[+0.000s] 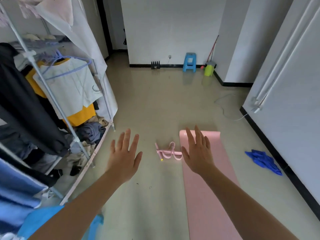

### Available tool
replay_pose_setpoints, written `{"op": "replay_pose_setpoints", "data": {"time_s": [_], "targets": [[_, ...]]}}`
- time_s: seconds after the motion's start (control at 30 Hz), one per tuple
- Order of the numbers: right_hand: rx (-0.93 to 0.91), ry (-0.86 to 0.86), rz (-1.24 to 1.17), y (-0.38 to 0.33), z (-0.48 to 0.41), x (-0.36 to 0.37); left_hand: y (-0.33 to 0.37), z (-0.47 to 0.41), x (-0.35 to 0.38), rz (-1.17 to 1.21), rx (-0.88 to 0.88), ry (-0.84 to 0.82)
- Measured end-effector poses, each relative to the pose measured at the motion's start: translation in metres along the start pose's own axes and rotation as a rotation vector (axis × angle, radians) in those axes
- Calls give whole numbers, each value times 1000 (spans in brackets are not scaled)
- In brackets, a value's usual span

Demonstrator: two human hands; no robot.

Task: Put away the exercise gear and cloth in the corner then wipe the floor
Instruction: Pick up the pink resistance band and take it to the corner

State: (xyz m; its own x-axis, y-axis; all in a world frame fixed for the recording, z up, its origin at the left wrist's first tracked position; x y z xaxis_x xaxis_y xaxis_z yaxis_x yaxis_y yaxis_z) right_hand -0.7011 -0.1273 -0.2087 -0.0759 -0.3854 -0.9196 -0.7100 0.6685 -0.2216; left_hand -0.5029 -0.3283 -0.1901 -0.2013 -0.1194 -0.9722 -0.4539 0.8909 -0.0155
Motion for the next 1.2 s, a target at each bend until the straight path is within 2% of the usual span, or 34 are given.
{"op": "replay_pose_setpoints", "data": {"time_s": [0.3,0.57,0.83,1.03,1.1,1.2], "targets": [[274,-24,26,65,-143,82,-17,-216,99,41,163,-131],[413,-109,-33,144,-336,211,-15,-449,226,6,259,-233],[494,-252,-57,191,-506,281,-17,-628,281,100,287,-277],[566,-344,-59,210,-566,356,-29,-717,367,105,356,-406],[617,-379,-47,218,-572,389,-29,-742,410,119,400,-433],[735,-449,-31,235,-566,456,-26,-767,493,133,463,-558]]}}
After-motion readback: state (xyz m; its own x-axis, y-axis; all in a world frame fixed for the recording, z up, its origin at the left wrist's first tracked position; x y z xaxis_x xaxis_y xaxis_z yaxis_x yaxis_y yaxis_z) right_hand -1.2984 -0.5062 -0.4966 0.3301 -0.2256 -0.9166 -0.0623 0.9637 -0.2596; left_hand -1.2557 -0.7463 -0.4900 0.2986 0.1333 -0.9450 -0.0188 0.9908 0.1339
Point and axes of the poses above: each hand's wrist, its own z-axis away from the middle knuckle, its own x-axis out of the palm, y = z × x, the point moved 2 cm from there along -z, towards the middle knuckle, and after that the axes turned 1 degree about x, right-handed, at the moved point
